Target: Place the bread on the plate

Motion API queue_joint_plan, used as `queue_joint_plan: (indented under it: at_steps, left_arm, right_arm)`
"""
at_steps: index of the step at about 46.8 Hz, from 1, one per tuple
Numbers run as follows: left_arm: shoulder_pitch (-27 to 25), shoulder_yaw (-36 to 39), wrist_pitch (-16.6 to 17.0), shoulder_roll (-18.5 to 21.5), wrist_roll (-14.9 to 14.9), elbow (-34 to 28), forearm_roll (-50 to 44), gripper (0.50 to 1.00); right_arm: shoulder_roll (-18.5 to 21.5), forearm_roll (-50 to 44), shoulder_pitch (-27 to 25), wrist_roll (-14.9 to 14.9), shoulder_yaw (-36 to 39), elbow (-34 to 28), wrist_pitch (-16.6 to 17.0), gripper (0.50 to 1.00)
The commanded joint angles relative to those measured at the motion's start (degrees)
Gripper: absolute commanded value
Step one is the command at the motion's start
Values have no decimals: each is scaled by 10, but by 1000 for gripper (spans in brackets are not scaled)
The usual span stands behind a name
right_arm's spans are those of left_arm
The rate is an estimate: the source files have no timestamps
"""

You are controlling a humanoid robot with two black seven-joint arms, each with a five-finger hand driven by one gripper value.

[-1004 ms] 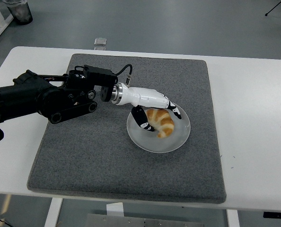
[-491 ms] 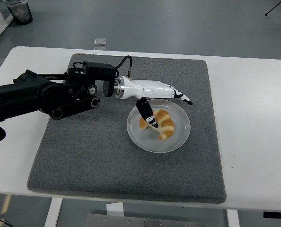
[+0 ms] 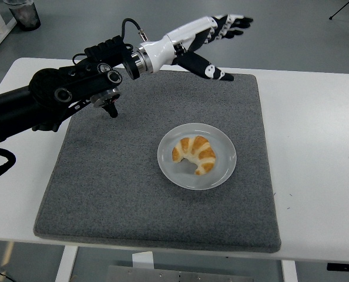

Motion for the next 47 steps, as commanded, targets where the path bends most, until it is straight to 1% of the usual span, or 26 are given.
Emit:
queue_joint_plan:
  at_steps: [1,7,15,18,19,22,25,29,36,42,47]
  left_arm:
    - [-1,-9,0,0,0,23,-76,990]
    - [-1,-24,0,2,2,66,-182,990]
    - [0,-38,0,2,3,112,-218,992]
    - [8,-55,0,3,7,126,-253,990]
    - [13,-61,-1,3,12,130,-267,992]
    - [19,-74,-1,4,40,140,-302,992]
    - [20,-83,0,8,63,151,-322,990]
    - [22,-95,0,17,75,161,-338,990]
    - [59,-130,1,19,82,163,-373,990]
    - [99,-184,0,35,83,163,-388,992]
    - [131,-224,0,35,83,163,-388,992]
  right_arm:
    - [0,0,0,0,-1,0,0,952]
    - [0,0,0,0,0,0,0,952]
    - [0,0,0,0,0,0,0,952]
    - [0,0,0,0,0,0,0,952]
    - [0,0,0,0,0,0,0,952]
    - [0,0,0,0,0,0,0,952]
    - [0,1,0,0,0,1,0,952]
    - [0,1,0,0,0,0,0,952]
    - [0,0,0,0,0,0,0,952]
    - [0,0,0,0,0,0,0,952]
    - [0,0,0,0,0,1,0,952]
